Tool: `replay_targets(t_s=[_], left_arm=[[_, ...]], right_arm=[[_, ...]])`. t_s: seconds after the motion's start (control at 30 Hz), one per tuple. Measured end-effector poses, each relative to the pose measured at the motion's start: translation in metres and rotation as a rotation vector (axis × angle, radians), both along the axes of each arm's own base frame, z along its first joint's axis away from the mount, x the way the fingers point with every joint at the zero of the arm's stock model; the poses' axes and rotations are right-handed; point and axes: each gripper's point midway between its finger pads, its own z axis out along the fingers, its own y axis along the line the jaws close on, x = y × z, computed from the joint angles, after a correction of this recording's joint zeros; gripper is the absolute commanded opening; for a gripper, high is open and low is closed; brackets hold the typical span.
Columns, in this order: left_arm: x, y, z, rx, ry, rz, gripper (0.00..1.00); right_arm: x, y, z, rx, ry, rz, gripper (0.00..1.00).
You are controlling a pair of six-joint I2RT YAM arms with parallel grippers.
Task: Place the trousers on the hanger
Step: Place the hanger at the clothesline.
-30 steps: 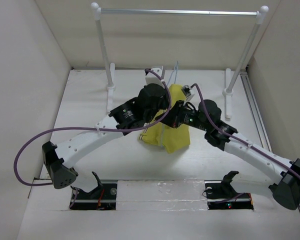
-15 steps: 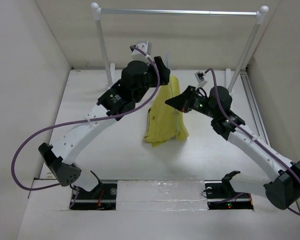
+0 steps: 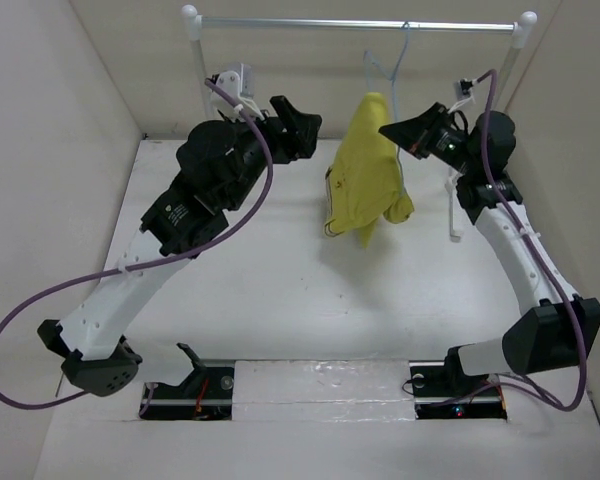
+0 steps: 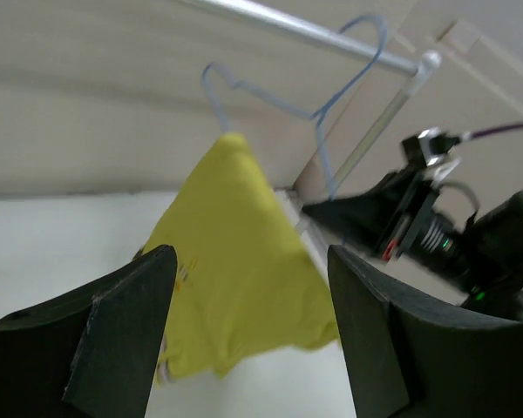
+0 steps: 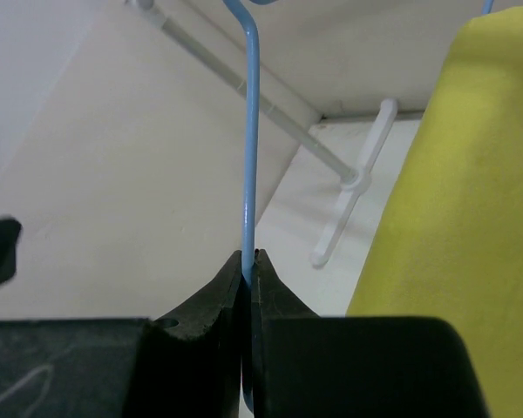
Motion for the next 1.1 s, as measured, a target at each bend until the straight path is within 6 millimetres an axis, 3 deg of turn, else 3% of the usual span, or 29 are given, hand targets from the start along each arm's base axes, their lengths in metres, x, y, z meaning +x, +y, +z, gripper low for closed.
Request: replay_targets(t_s=[0.27, 0.4, 0.67, 0.83, 1.0, 1.1], left_arm=[[-0.003, -0.004, -0.116, 0.151, 0.195, -0.023, 0.66], [-0.007, -0.007, -0.155, 0.191, 0.269, -0.041, 0.66], [-0.015, -0.01, -0.18, 0.185, 0.326, -0.072, 0.66], [-0.016, -0.009, -0.188, 0.184, 0.342, -0.069, 0.67], [-0.016, -0.009, -0.196, 0.189, 0.36, -0.067, 0.68], [-0.017, -0.009, -0.202, 0.196, 0.371, -0.066, 0.68]], right_arm=[[0.055, -0.071, 0.014, 0.028, -0.016, -0.138, 0.0], [0.077, -0.103, 0.01, 0.038, -0.004, -0.186, 0.0], [0.1, -0.147, -0.004, 0.079, 0.025, -0.251, 0.0], [0.101, -0.155, -0.011, 0.095, 0.023, -0.255, 0.0], [0.099, -0.16, -0.041, 0.1, 0.062, -0.263, 0.0], [0.094, -0.163, -0.044, 0.092, 0.038, -0.269, 0.02]])
